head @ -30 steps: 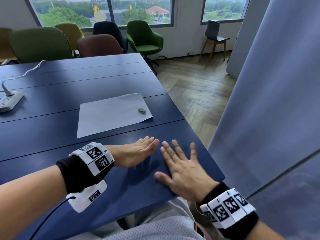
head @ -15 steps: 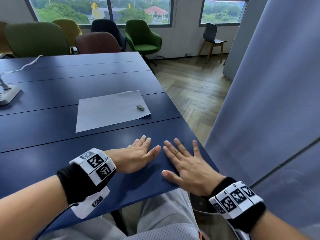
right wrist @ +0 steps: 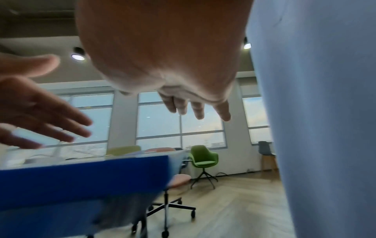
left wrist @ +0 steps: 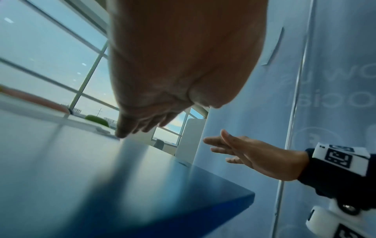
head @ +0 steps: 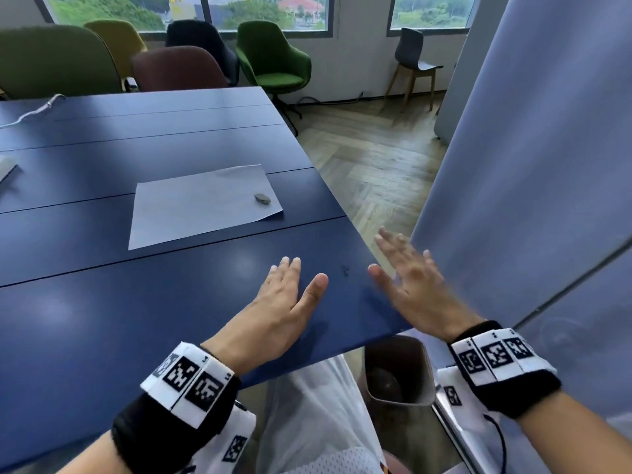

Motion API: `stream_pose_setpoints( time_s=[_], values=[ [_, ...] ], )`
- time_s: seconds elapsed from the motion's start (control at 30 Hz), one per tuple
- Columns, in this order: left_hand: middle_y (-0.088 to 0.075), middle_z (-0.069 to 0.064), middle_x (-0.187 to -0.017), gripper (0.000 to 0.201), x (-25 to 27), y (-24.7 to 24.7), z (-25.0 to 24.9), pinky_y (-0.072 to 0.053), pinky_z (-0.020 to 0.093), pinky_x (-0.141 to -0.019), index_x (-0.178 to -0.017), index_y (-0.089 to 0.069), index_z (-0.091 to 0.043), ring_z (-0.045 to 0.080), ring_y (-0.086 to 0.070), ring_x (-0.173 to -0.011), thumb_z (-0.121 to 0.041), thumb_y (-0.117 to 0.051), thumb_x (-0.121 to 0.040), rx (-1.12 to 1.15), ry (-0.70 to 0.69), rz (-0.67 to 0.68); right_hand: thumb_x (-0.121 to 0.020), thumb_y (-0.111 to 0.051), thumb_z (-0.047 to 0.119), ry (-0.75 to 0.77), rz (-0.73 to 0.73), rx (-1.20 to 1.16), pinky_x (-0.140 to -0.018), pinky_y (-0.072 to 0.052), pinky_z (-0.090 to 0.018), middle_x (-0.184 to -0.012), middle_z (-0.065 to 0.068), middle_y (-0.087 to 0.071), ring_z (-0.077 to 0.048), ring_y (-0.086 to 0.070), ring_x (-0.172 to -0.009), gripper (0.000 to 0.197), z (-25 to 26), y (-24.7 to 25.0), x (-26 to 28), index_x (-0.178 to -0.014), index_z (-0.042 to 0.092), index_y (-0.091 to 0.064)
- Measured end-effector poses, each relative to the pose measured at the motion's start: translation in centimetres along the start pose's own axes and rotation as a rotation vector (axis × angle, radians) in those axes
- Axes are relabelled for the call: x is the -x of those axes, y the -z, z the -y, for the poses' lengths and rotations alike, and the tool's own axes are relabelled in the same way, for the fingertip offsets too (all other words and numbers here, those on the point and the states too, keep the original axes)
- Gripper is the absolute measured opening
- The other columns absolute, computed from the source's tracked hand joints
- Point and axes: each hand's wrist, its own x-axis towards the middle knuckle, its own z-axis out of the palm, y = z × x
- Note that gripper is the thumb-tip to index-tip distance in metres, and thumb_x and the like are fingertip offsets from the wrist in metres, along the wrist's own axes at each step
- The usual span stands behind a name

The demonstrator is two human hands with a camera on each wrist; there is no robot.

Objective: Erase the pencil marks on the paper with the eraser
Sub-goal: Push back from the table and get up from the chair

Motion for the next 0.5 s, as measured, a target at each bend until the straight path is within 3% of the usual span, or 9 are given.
stream_pose_setpoints(
  time_s=[0.03, 0.1, 0.2, 0.3, 0.37, 0.43, 0.5],
  values=[
    [0.001, -0.009, -0.164, 0.094, -0.3, -0.7, -0.2, 0.002, 0.022, -0.117, -0.158, -0.005, -0.022, 0.001, 0.007, -0.148, -0.074, -0.015, -0.08, 0.068, -0.017, -0.065, -0.09, -0.022, 0.07, -0.029, -0.121, -0.05, -0.121, -0.016, -0.045, -0.159, 0.01, -0.023, -0.012, -0.019, -0.148, 0.077, -1.1, 0.8, 0.1, -0.151, 0.025, -0.03],
    [-0.011, -0.008, -0.164, 0.089, -1.4, -2.1, -0.7, -0.005, 0.027, -0.121, -0.157, -0.015, -0.023, 0.003, -0.003, -0.149, -0.072, -0.022, -0.084, 0.157, -0.042, -0.166, -0.097, -0.044, 0.052, -0.135, -0.311, -0.147, -0.107, -0.039, -0.037, -0.14, -0.001, -0.055, -0.019, -0.05, -0.13, 0.054, -3.8, 2.0, 0.1, -0.137, 0.016, -0.053],
    [-0.024, -0.005, -0.16, 0.075, -3.7, -3.7, -1.4, -0.015, 0.028, -0.119, -0.154, -0.024, -0.02, 0.008, -0.016, -0.147, -0.062, -0.035, -0.093, 0.183, -0.07, -0.277, -0.095, -0.056, 0.031, -0.36, -0.34, -0.184, -0.092, -0.047, -0.034, -0.113, -0.008, -0.071, -0.026, -0.065, -0.106, 0.03, -9.2, 2.1, -0.8, -0.115, 0.012, -0.068],
    [-0.034, -0.004, -0.155, 0.063, -5.7, -5.1, -1.7, -0.02, 0.02, -0.11, -0.152, -0.03, -0.021, 0.01, -0.027, -0.143, -0.051, -0.043, -0.098, 0.243, -0.048, -0.408, -0.094, -0.059, 0.029, -0.529, 0.02, -0.107, -0.09, -0.045, -0.032, -0.112, -0.011, -0.071, -0.028, -0.063, -0.106, 0.028, -15.8, -0.8, -1.8, -0.108, 0.009, -0.071],
    [-0.045, -0.001, -0.147, 0.055, -6.7, -6.0, -1.9, -0.026, 0.021, -0.108, -0.148, -0.037, -0.022, 0.011, -0.038, -0.136, -0.045, -0.046, -0.099, 0.345, 0.0, -0.523, -0.094, -0.058, 0.03, -0.616, 0.286, -0.057, -0.081, -0.043, -0.029, -0.106, -0.013, -0.07, -0.027, -0.062, -0.097, 0.03, -20.1, -3.9, -1.7, -0.104, 0.004, -0.071],
    [-0.05, -0.004, -0.142, 0.047, -7.3, -6.9, -2.0, -0.03, 0.018, -0.104, -0.144, -0.042, -0.023, 0.008, -0.043, -0.13, -0.04, -0.047, -0.1, 0.436, 0.035, -0.63, -0.094, -0.059, 0.031, -0.722, 0.427, -0.04, -0.069, -0.041, -0.027, -0.087, -0.014, -0.065, -0.027, -0.058, -0.082, 0.031, -23.5, -7.1, -0.8, -0.091, 0.002, -0.069],
    [-0.052, -0.007, -0.138, 0.041, -7.6, -7.7, -2.0, -0.032, 0.009, -0.098, -0.141, -0.045, -0.023, 0.001, -0.046, -0.125, -0.036, -0.046, -0.102, 0.46, 0.027, -0.721, -0.092, -0.061, 0.03, -0.823, 0.499, -0.04, -0.058, -0.036, -0.028, -0.071, -0.01, -0.052, -0.026, -0.051, -0.078, 0.032, -26.6, -10.8, 0.2, -0.073, 0.004, -0.057]
  ],
)
